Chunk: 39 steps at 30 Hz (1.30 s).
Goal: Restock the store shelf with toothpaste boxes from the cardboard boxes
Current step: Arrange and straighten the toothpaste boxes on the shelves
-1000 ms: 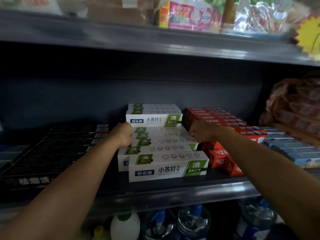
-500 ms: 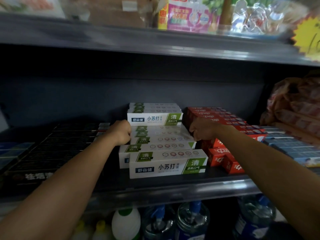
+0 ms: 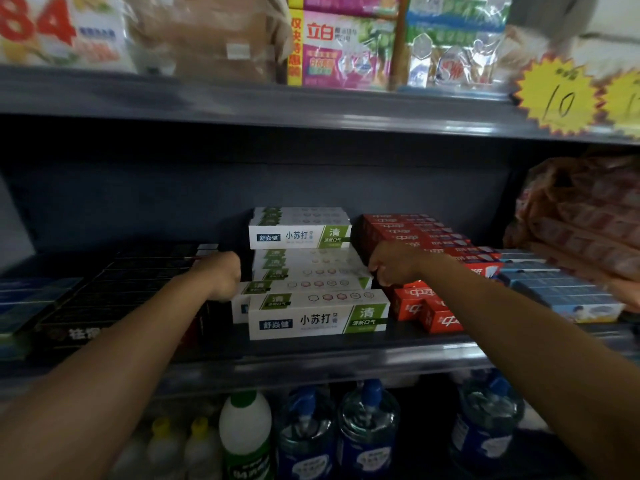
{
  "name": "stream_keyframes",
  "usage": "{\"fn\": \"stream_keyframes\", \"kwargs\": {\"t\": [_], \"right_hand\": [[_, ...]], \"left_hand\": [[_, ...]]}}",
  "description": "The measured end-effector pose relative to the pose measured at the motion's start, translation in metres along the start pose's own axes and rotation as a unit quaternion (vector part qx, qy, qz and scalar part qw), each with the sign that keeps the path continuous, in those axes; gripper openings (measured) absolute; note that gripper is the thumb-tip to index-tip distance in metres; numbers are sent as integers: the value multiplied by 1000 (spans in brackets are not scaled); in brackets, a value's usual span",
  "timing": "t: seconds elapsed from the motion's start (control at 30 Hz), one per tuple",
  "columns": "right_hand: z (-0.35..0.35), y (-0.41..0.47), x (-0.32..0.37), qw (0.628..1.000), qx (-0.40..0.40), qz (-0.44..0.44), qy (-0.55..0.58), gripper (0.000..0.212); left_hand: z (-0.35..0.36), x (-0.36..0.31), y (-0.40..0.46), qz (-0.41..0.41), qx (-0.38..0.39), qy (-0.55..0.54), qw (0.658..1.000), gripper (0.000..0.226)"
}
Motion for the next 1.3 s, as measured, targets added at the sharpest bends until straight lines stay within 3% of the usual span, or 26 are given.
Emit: {"fn": "stream_keyframes", "kwargs": {"t": [0.2, 0.33, 0.6, 1.17, 1.3], "right_hand": [[5, -1, -3, 1000, 4, -9, -11, 42], [6, -1, -11, 1000, 2, -1, -7, 44], [7, 3, -14, 1000, 8, 14, 19, 44], [9, 6, -7, 999, 17, 12, 40, 13], [4, 0, -6, 1000, 13, 2, 13, 30]], "left_hand": [[1, -16, -9, 9, -4, -46, 999, 16], [1, -33, -14, 17, -15, -76, 997, 34], [-2, -38, -15, 1, -13, -103, 995, 33], [0, -38, -14, -30, -12, -131, 991, 27], [-3, -41, -17, -14, -18, -96, 995, 27]]}}
Point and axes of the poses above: each hand's wrist, its own y-axis towards the middle knuckle, its own z-axis out of the palm, x = y × z, the point moved 2 cm from there along y, towards the middle knuckle, and after that the axes turned 8 degrees about y, right-handed, at the moved point
